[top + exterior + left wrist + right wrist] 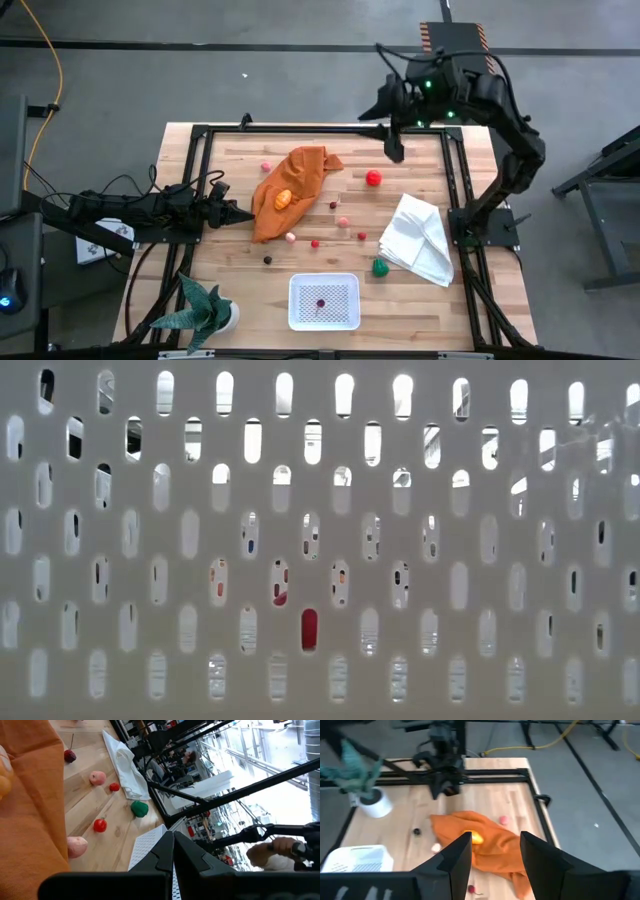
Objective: Pick and placing Produce into tupperware
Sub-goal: Put the red strawberry into the white bin
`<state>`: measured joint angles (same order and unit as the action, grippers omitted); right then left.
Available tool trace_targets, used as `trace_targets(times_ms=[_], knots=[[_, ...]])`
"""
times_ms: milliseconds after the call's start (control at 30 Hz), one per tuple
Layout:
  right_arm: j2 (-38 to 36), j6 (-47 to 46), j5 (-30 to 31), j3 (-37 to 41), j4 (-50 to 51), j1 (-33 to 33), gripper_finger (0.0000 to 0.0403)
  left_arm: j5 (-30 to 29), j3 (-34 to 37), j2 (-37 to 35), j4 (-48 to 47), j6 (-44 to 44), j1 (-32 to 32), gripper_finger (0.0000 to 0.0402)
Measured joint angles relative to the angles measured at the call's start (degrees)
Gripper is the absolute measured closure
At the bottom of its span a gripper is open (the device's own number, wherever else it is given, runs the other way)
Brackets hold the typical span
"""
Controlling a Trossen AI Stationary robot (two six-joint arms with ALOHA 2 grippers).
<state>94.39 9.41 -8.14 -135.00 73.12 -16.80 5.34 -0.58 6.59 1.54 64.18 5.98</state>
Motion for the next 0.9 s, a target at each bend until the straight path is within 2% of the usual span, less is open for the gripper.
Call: trace_targets(times_ms=[167,333,533,700,900], knots=[[0.0,-1.5,0.0,0.0,0.4,-5.7,0.0245,0.0,0.0,0.0,0.0,0.0,0.0,0.0401],[0.0,-2.4,0.0,0.0,5.0,-10.9,0.0245,0.0,0.0,0.0,0.0,0.0,0.0,0.0401],[0.0,-2.5,-0.8,0.6,9.5,-14.5,0.0245,0.0,0.0,0.0,0.0,0.0,0.0,0.0401],[0.0,-1.4,-2.7,6.5,15.2,-15.2,0.0245,0.0,0.0,0.0,0.0,0.0,0.0,0.0401],[0.0,-0.1,-4.5,18.1,12.0,-15.2,0.0245,0.0,0.0,0.0,0.0,0.0,0.0,0.0401]])
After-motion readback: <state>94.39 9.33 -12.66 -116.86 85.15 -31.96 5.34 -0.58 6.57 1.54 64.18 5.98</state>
